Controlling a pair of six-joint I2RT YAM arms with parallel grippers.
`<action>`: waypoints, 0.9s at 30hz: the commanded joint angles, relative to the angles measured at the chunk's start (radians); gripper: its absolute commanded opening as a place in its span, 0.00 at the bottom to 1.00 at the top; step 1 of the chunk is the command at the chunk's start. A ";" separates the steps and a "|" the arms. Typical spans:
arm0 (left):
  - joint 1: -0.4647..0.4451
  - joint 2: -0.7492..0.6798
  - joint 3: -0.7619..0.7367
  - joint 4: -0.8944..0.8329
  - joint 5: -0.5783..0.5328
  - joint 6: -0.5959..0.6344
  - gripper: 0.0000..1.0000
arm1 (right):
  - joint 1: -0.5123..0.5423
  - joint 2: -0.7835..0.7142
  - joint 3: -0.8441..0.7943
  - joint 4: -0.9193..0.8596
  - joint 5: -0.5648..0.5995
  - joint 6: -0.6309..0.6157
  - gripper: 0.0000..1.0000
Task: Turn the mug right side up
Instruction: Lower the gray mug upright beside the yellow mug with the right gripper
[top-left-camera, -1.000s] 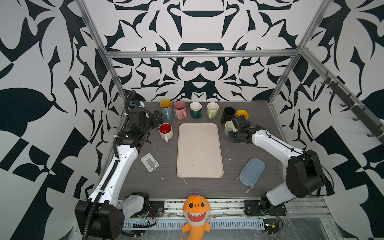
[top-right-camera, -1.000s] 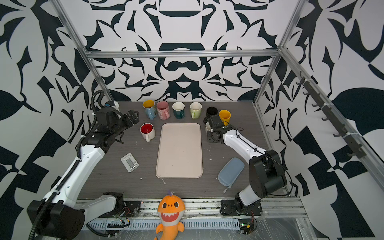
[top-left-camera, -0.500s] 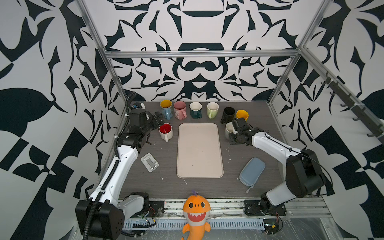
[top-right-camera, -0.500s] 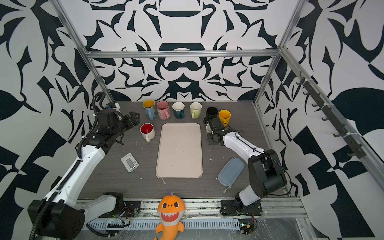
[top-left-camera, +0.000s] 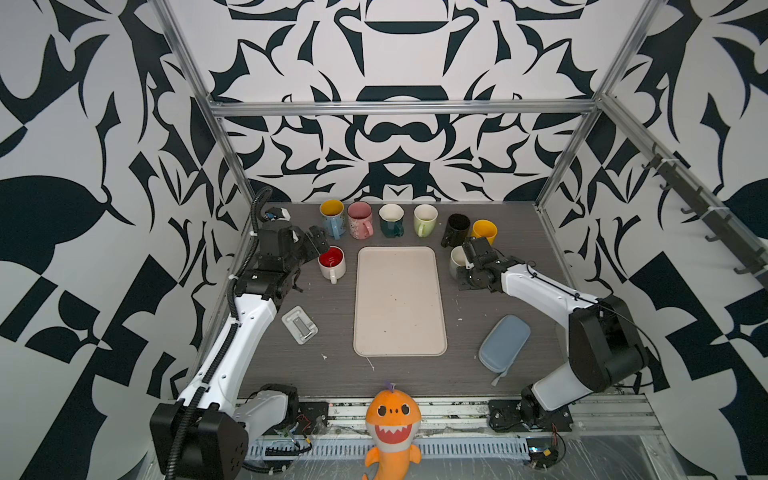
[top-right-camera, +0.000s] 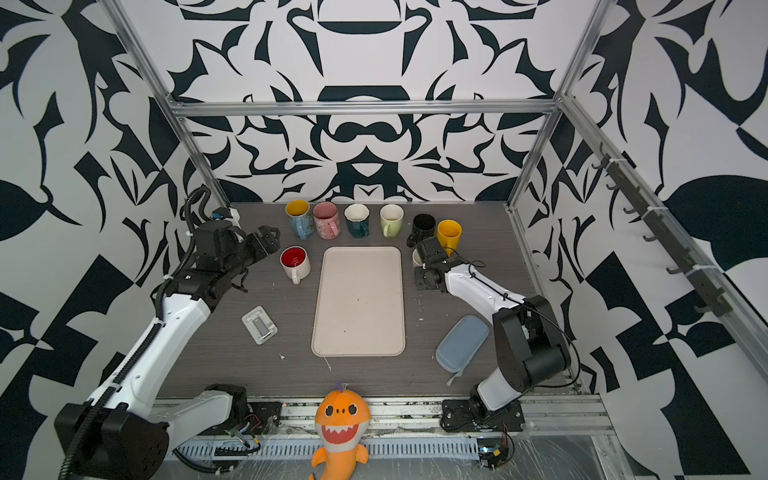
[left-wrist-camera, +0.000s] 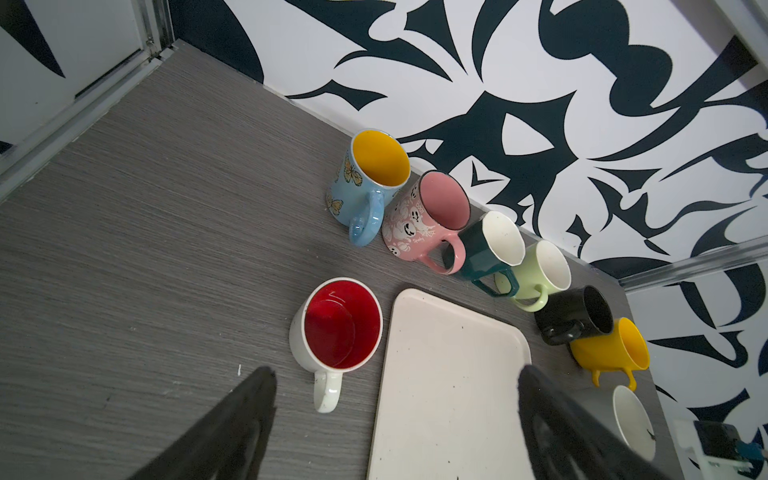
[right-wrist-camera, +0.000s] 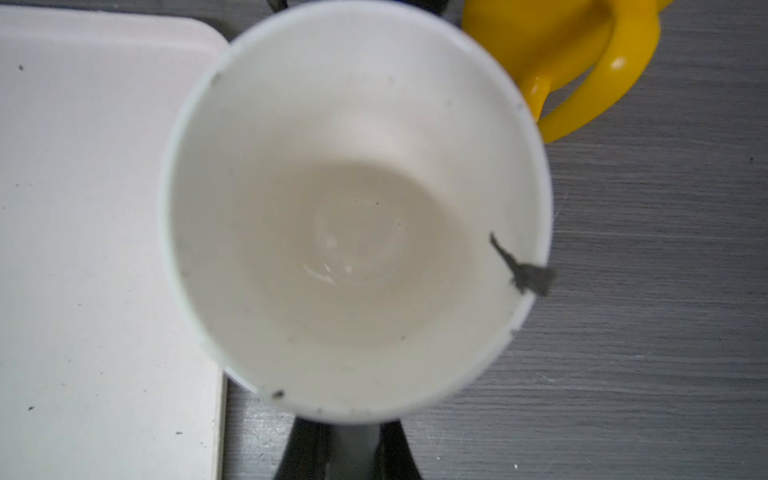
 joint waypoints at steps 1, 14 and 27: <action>0.005 -0.023 -0.008 0.009 0.011 -0.003 0.94 | -0.006 -0.018 0.009 0.068 0.033 0.014 0.00; 0.006 -0.027 -0.017 0.024 0.010 -0.001 0.95 | -0.006 0.008 -0.006 0.086 0.033 0.036 0.00; 0.007 -0.027 -0.017 0.022 0.016 0.005 0.95 | -0.005 0.007 -0.004 0.067 0.033 0.044 0.00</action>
